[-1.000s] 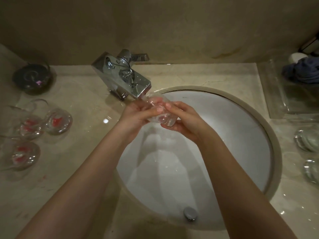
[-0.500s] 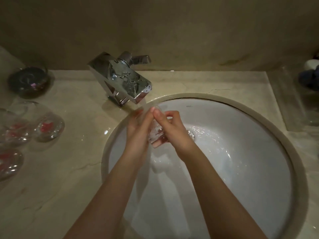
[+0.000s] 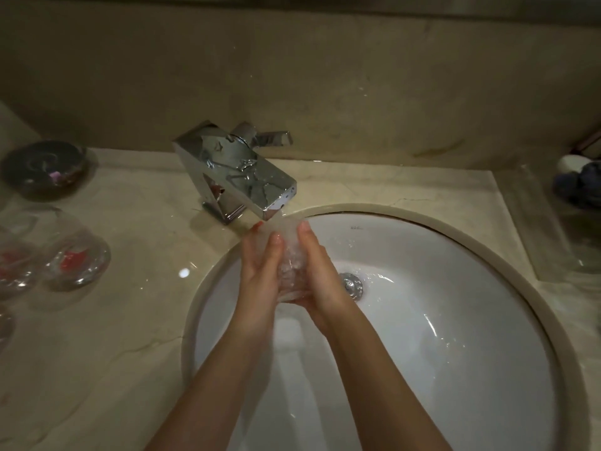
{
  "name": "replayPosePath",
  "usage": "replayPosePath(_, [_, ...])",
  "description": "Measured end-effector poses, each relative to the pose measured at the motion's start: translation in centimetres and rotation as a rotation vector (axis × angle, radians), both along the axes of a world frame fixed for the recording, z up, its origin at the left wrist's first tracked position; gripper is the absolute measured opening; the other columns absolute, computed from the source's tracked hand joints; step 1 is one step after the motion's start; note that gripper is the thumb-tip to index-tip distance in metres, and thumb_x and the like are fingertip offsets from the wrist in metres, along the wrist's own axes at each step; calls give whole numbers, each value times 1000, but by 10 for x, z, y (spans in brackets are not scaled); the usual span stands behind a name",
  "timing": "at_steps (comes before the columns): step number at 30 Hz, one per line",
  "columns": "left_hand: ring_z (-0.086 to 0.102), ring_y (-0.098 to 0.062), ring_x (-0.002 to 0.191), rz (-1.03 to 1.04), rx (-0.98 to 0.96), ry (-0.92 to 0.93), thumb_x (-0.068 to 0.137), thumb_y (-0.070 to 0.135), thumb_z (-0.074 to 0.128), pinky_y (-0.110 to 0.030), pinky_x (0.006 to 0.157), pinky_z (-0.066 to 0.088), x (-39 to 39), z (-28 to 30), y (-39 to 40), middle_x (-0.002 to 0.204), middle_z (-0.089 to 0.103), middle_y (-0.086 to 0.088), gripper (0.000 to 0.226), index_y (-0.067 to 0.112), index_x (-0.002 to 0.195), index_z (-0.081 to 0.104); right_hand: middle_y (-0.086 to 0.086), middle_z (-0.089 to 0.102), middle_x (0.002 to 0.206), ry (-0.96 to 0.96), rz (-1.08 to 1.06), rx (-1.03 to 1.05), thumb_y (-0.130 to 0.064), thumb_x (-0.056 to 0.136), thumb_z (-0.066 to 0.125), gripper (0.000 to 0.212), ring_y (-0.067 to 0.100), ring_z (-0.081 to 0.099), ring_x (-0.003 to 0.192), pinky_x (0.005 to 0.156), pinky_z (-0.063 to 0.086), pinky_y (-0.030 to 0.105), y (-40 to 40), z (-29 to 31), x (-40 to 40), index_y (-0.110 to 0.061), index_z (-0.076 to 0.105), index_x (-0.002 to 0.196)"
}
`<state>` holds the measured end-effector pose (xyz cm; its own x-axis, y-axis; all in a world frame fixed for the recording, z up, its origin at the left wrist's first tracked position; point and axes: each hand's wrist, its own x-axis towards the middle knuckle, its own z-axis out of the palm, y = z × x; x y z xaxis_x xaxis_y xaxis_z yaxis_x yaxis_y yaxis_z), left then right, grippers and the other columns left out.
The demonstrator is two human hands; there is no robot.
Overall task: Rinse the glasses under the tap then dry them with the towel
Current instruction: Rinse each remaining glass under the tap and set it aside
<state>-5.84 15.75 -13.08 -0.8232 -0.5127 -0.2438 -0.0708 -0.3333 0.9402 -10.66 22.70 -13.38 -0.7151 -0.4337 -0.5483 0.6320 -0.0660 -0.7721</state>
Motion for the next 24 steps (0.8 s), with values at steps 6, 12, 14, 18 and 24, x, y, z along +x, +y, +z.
replayPosePath(6, [68, 7, 83, -21, -7, -32, 101, 28, 44, -13, 60, 52, -2, 2, 1, 92, 71, 26, 26, 34, 125, 51, 7, 66, 112, 95, 30, 98, -75, 71, 61, 76, 20, 70, 92, 82, 59, 45, 0, -1, -4, -17, 58, 120])
replayPosePath(12, [72, -19, 97, 2, 92, -116, 93, 43, 59, -39, 85, 57, -2, 2, 2, 114, 72, -3, 40, 24, 128, 59, 20, 67, 117, -40, 39, -81, -68, 83, 50, 70, 38, 64, 105, 96, 48, 52, 11, -8, -1, -10, 68, 118])
replayPosePath(14, [72, -19, 94, 30, 50, -128, 92, 36, 62, -41, 85, 58, -2, 2, 3, 111, 72, -6, 37, 17, 124, 61, 19, 69, 112, -37, 20, -94, -68, 75, 56, 70, 33, 67, 102, 94, 52, 48, 12, -9, 2, -10, 71, 113])
replayPosePath(18, [72, -22, 97, 11, 46, -122, 78, 51, 70, -41, 83, 59, -4, 7, 5, 110, 72, -7, 57, 15, 121, 63, 22, 71, 107, 43, -40, -59, -65, 74, 64, 65, 37, 67, 102, 97, 49, 56, 9, -5, 3, -8, 74, 104])
replayPosePath(24, [73, -19, 92, 24, 74, -111, 77, 48, 60, -33, 75, 57, -2, 5, 7, 103, 75, -4, 51, 15, 115, 68, 18, 70, 111, -15, -71, -90, -69, 77, 52, 71, 33, 68, 104, 92, 51, 51, 9, -4, 4, -9, 70, 112])
